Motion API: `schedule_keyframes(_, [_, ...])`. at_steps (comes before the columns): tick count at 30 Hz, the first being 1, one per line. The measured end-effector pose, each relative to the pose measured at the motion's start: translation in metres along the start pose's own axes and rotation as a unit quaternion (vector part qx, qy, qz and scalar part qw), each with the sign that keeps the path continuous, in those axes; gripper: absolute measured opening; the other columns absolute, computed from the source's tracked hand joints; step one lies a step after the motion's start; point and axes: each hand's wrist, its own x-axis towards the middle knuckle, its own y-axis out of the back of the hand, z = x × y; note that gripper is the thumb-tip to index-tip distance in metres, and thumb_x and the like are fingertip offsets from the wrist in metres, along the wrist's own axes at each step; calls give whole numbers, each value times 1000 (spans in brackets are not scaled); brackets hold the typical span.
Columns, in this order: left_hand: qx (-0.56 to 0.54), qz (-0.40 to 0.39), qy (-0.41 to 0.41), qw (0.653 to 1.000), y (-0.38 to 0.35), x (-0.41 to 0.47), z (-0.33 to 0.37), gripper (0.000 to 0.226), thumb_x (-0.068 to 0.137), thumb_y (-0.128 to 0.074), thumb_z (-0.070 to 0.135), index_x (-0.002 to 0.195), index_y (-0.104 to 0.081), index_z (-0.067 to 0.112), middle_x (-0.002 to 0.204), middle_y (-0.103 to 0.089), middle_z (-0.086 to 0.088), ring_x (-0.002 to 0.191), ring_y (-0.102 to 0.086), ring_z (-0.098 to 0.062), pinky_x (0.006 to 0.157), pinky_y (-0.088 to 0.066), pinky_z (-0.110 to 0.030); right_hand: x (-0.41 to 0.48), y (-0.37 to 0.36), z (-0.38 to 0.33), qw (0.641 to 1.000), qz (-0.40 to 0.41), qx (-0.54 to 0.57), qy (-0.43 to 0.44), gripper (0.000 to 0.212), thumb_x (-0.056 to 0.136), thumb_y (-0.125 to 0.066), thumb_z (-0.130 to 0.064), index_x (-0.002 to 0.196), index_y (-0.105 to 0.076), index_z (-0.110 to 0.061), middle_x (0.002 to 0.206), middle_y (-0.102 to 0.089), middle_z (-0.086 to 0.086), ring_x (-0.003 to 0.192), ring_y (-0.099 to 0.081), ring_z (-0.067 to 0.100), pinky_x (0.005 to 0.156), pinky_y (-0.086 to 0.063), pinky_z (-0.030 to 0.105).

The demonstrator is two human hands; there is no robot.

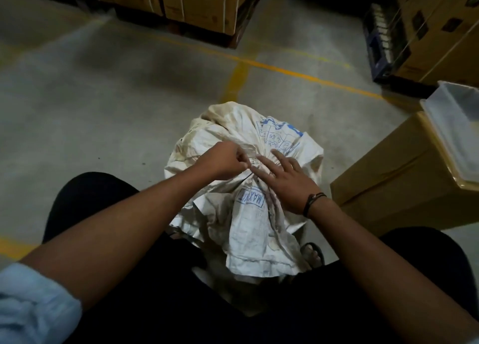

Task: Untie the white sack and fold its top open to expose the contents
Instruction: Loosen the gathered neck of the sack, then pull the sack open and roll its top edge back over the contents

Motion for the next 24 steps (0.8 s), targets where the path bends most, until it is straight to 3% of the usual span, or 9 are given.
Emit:
schedule_keyframes(5, [5,9,5,1000,-1,2,3,12,92,-68,25,91,-80,27,91,-74,11,86,-63,-6,74,-49,-25,26,-18,23,1000,10,-9,-12,102,80,-54,2,160,1,-30,168,12,0,152,16,37,121,-11,57])
schedule_keyframes(9, [20,19,36,999,4,0,-4,12,91,-68,28,94,-80,26,98,-76,6,93,-67,-14,84,-57,-35,57,-24,17,999,5,-27,39,101,79,-58,-3,158,-3,-34,169,-3,-1,153,8,39,120,-13,57])
schedule_keyframes(15, [15,24,53,998,10,0,-16,13,92,-68,24,82,-73,32,93,-75,7,91,-68,-12,83,-58,-36,89,-34,7,992,-27,-28,119,85,69,-81,-28,145,-43,-28,142,-57,-2,148,-27,36,118,-18,56])
schedule_keyframes(17, [12,28,55,998,11,3,-19,10,91,-69,26,85,-75,30,90,-75,8,90,-68,-11,82,-58,-35,95,-41,7,992,25,-13,120,72,64,-81,-30,131,-55,-25,115,-70,-1,126,-53,31,107,-27,52])
schedule_keyframes(20, [85,64,22,994,15,4,-20,10,92,-66,32,95,-75,29,94,-75,8,92,-69,-15,79,-56,-34,99,-43,6,991,112,2,76,43,72,-62,-39,111,-63,-21,88,-71,-3,92,-60,27,88,-32,44])
schedule_keyframes(22, [212,158,-73,962,21,7,-15,17,91,-64,37,101,-74,28,103,-74,4,96,-67,-24,81,-52,-39,103,-37,1,996,92,24,6,48,76,-49,-48,114,-61,-20,95,-73,-1,94,-60,28,86,-31,44])
schedule_keyframes(24, [248,253,-168,920,30,4,0,19,89,-64,35,100,-74,24,102,-73,0,95,-65,-31,81,-48,-42,113,-31,0,989,75,83,-95,44,79,-51,-45,115,-58,-20,99,-73,3,96,-62,30,87,-31,45])
